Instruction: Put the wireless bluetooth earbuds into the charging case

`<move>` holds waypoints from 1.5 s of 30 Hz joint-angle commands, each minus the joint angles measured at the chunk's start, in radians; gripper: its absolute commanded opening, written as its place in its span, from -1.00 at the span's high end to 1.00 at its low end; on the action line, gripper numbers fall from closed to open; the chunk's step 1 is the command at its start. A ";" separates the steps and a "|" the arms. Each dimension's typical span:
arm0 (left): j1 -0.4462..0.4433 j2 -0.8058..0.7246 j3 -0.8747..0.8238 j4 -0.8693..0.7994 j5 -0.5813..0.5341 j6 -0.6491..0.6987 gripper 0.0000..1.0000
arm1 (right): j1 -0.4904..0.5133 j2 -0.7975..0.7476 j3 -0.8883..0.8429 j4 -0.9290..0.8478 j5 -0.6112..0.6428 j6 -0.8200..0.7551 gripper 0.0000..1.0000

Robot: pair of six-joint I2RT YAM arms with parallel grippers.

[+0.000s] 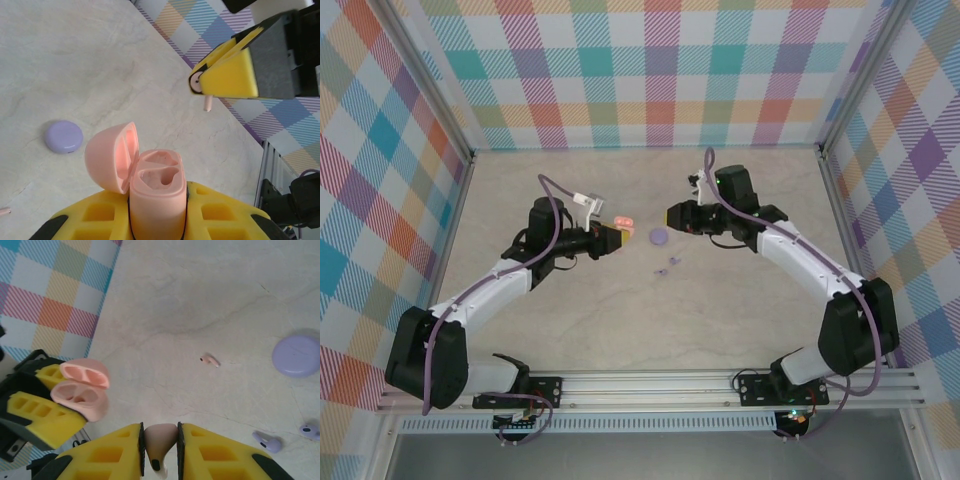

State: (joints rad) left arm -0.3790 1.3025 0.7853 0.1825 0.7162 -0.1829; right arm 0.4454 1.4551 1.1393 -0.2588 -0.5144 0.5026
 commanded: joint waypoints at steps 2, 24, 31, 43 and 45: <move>-0.023 -0.018 -0.015 0.090 0.046 0.066 0.79 | 0.016 -0.054 0.013 0.043 -0.043 0.010 0.53; -0.149 -0.167 -0.015 0.144 -0.129 0.336 0.81 | 0.150 -0.211 0.055 0.095 0.039 -0.082 0.51; -0.172 -0.172 0.002 0.109 -0.133 0.414 0.81 | 0.198 -0.217 0.061 0.121 0.079 -0.122 0.50; -0.187 -0.187 0.014 0.117 -0.121 0.437 0.81 | 0.238 -0.254 0.019 0.193 0.177 -0.140 0.50; -0.190 -0.188 0.017 0.119 -0.118 0.433 0.81 | 0.245 -0.254 0.017 0.196 0.189 -0.142 0.50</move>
State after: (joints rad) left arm -0.5541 1.1355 0.7811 0.2882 0.5808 0.2302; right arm 0.6777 1.2198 1.1667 -0.1078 -0.3565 0.3801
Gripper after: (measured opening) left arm 0.229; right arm 0.250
